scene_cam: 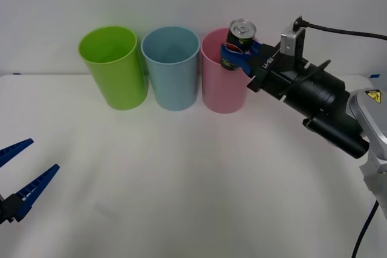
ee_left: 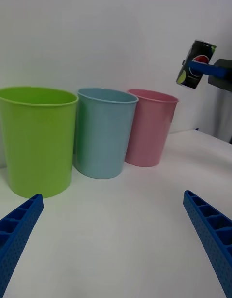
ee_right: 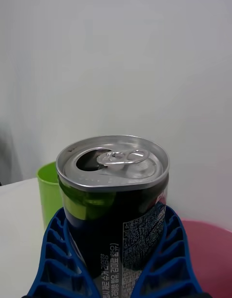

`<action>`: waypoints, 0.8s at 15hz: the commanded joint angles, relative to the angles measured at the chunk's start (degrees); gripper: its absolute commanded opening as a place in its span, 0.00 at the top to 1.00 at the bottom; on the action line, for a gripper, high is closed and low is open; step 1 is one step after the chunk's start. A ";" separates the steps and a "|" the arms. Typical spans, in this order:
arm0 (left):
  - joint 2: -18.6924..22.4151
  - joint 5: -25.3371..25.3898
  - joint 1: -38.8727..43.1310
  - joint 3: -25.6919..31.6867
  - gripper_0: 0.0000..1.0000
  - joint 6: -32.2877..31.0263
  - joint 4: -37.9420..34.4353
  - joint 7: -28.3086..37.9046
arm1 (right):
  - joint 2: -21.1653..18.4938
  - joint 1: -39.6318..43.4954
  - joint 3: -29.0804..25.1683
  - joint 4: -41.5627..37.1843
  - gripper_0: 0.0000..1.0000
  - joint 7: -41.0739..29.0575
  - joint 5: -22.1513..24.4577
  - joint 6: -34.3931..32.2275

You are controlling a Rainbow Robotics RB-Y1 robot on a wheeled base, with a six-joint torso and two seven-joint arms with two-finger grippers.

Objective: Grasp the object on the table and drop it into the matching bin: aluminum can to the light blue bin, PET bottle to the pink bin.

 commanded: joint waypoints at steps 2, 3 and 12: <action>0.00 0.00 0.00 0.00 0.00 0.00 0.00 0.00 | 2.30 -7.29 0.39 7.26 1.00 -0.61 2.36 0.01; 0.00 0.00 0.00 0.00 0.00 0.00 0.00 0.00 | 3.44 -9.84 0.48 9.80 1.00 -1.05 3.41 -0.08; 0.00 0.00 0.00 0.00 0.00 0.00 0.00 0.00 | 11.97 -25.92 0.22 30.46 1.00 -0.70 8.25 -0.35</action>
